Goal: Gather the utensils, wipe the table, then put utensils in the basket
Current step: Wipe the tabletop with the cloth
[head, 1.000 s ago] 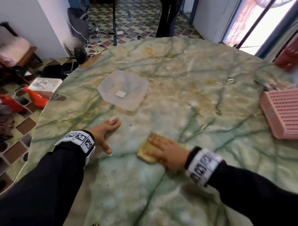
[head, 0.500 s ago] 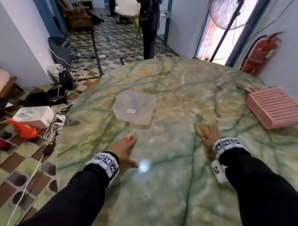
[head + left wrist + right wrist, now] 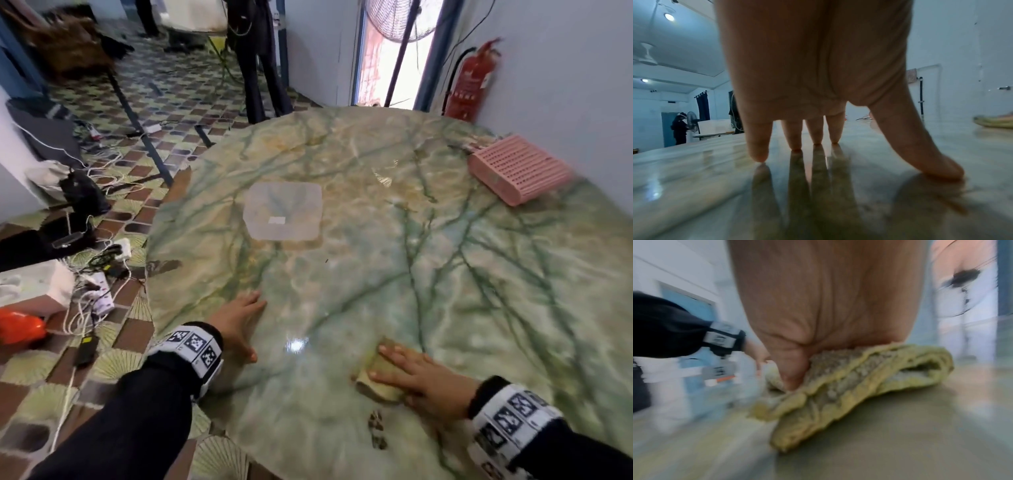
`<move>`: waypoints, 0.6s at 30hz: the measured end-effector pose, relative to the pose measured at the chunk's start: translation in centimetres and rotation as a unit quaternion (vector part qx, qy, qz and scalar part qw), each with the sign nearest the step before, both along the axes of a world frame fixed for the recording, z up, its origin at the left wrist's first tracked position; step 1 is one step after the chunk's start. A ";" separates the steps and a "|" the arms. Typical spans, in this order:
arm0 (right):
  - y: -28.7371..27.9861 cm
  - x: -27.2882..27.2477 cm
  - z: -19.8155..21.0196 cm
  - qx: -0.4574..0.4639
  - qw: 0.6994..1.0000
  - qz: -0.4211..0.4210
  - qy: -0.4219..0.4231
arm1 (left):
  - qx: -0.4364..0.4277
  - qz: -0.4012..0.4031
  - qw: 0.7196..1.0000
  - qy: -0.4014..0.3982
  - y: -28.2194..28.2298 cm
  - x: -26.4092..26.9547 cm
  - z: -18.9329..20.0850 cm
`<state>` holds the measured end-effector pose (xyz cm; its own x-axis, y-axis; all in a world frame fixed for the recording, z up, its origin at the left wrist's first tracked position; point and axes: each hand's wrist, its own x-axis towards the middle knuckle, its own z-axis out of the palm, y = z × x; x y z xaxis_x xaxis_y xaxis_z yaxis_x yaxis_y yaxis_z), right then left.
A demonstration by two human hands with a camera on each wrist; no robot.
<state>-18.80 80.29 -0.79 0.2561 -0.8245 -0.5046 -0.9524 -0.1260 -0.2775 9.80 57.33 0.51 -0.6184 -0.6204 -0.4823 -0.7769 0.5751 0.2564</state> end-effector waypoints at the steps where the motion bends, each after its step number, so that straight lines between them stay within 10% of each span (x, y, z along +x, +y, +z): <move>1: -0.4 -2.1 0.1 0.013 0.999 -0.039 0.002 | 0.004 0.008 1.000 0.006 0.0 0.1 -0.1; 8: -10.4 -3.2 -0.4 -0.063 0.960 -0.255 0.099 | 0.017 0.055 0.997 0.054 0.7 0.8 -0.5; 18: -7.7 12.2 -0.2 -0.044 0.998 0.041 0.020 | 0.009 0.072 0.994 0.078 1.6 1.7 -0.7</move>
<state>-6.57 72.59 -0.94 0.3054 -0.8429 -0.4430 -0.9480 -0.2257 -0.2242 11.51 58.90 -0.24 -0.5922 -0.6999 -0.3992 -0.8006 0.4550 0.3898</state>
